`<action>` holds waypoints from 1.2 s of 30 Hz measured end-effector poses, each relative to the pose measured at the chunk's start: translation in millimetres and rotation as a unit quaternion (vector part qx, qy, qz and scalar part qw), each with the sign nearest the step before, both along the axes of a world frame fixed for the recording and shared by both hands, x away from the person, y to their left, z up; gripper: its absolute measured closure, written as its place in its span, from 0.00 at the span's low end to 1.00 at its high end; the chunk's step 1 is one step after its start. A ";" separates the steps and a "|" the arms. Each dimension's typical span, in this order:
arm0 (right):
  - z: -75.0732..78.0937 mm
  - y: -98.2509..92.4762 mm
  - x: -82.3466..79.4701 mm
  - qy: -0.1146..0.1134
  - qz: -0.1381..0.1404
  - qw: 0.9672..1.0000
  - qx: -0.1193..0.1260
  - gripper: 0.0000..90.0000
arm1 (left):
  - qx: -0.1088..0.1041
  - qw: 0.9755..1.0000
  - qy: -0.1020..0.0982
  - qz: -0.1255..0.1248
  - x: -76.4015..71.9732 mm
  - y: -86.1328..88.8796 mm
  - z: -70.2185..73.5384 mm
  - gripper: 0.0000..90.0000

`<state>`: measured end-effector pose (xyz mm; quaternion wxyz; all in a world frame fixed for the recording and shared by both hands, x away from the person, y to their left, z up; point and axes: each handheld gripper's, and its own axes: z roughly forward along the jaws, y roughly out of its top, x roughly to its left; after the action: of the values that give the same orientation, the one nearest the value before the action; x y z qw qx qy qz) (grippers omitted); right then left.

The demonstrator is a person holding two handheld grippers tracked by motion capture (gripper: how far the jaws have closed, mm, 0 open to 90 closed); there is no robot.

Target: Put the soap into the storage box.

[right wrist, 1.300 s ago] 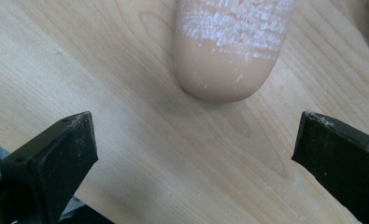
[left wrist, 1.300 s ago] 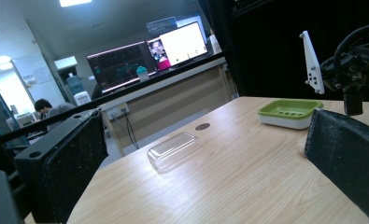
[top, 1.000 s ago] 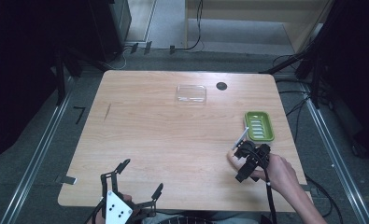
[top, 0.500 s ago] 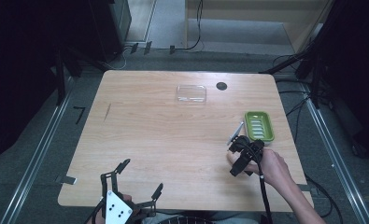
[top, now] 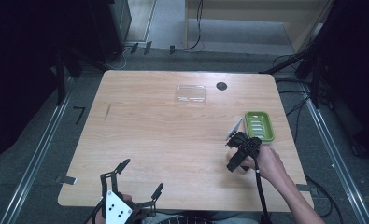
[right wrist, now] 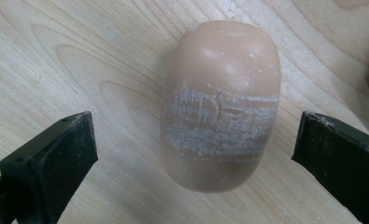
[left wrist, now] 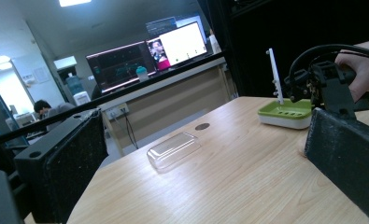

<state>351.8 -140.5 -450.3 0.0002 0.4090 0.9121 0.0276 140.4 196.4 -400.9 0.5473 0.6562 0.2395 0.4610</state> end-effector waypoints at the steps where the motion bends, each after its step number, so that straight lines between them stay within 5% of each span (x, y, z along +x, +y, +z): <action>1: -0.8 0.1 0.6 0.003 -0.003 1.000 0.001 0.00 | 0.000 1.000 0.000 0.000 0.0 0.0 0.0 0.00; 14: -7.7 -4.2 4.5 0.001 -0.021 1.000 0.007 0.00 | 0.000 1.000 0.000 -0.001 0.0 0.1 0.1 0.00; 26: -9.9 -7.1 5.2 0.010 -0.032 0.999 0.004 0.27 | -0.001 1.000 -0.001 -0.001 -0.1 0.4 0.2 0.00; 36: -11.3 -9.4 6.7 0.008 -0.038 0.999 0.003 0.35 | -0.001 1.000 -0.001 -0.001 -0.2 0.4 0.2 0.00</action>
<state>358.5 -149.9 -461.6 -0.0071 0.4440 0.8956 0.0271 140.3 196.9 -400.7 0.5486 0.6551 0.2391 0.4612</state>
